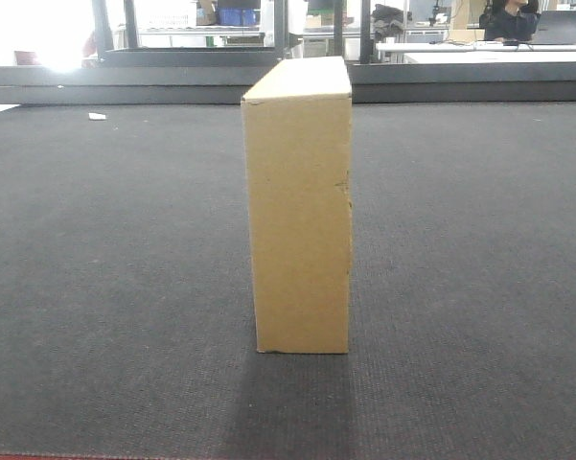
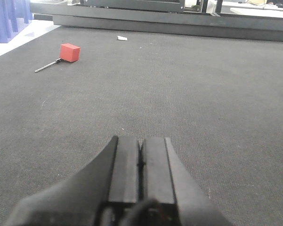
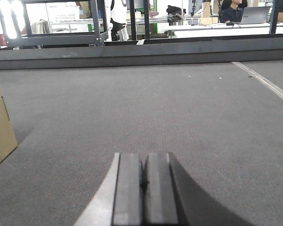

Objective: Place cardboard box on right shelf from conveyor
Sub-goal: 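Move the right gripper down over the upright tan cardboard box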

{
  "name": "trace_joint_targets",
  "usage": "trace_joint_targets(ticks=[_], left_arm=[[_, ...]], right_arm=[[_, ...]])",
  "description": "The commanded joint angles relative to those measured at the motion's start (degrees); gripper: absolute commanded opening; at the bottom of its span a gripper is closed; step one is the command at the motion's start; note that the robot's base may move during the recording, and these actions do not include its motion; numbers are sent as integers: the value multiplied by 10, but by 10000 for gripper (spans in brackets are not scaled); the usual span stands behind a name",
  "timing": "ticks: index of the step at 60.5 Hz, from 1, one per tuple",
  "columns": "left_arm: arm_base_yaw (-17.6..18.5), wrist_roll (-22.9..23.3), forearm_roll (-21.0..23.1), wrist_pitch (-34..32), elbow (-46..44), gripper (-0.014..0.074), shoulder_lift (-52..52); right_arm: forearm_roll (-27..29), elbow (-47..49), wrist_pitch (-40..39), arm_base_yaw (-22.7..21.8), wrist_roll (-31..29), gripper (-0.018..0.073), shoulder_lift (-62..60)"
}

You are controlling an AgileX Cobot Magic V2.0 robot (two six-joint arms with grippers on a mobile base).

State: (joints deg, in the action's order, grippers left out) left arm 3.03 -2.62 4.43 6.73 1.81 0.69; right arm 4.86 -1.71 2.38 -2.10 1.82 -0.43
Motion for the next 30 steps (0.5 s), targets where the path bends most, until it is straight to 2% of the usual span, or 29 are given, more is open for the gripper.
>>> trace_joint_targets(ticks=[1,30], left_arm=[[-1,0,3,-48,5,-116,8],[-1,0,3,-48,5,-116,8]], right_arm=[[0,3,-53,-4,-2,50,-12],[0,3,-53,-4,-2,50,-12]])
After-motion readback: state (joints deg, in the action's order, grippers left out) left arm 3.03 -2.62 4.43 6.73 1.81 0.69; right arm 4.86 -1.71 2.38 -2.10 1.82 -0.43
